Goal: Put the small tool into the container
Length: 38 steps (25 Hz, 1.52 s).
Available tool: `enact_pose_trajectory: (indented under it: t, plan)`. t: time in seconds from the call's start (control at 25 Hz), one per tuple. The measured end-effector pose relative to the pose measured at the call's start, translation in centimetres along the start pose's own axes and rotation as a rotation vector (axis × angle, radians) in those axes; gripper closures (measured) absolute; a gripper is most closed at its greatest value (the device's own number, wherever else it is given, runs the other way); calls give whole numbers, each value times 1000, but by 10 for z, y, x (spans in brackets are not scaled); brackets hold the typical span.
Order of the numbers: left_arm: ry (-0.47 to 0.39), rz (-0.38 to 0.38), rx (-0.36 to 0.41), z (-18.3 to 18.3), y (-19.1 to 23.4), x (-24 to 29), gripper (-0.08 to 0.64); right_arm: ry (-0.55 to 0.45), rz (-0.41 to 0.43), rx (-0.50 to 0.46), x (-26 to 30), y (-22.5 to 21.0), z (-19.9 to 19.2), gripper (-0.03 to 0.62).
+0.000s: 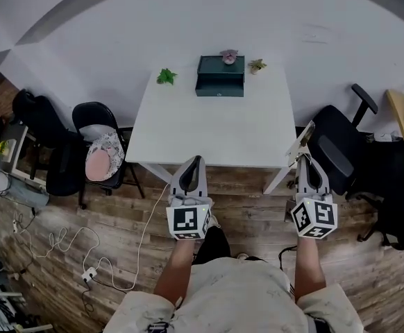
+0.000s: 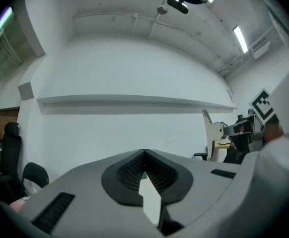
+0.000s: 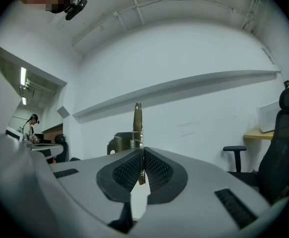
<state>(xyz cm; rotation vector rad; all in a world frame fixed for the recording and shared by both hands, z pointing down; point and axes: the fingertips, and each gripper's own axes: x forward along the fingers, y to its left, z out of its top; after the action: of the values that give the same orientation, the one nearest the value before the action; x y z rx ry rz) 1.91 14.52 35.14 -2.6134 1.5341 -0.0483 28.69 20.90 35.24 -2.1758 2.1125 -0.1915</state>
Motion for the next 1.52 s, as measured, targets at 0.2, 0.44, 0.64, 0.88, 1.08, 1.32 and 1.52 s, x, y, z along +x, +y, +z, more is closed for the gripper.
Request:
enact_pose_trajectory:
  t: [0.2, 0.44, 0.64, 0.88, 1.08, 1.32, 1.52]
  plan:
    - [-3, -34, -10, -4, 23, 33, 554, 0, -43, -7, 29, 6, 2, 578]
    - [-4, -42, -15, -8, 68, 65, 555, 3, -57, -16, 77, 30, 3, 578]
    - [0, -30, -20, -13, 112, 87, 555, 7, -52, -23, 119, 58, 2, 578]
    - [-3, -14, -29, -19, 159, 104, 554, 11, -39, -37, 160, 91, 1, 578]
    - [-5, -12, -34, -23, 189, 117, 555, 10, -30, -52, 187, 114, 2, 578]
    - [-13, -18, -47, -28, 216, 131, 555, 9, -33, -70, 211, 132, 1, 578]
    - [-17, -40, -52, -30, 229, 142, 555, 5, -42, -96, 221, 142, 5, 578]
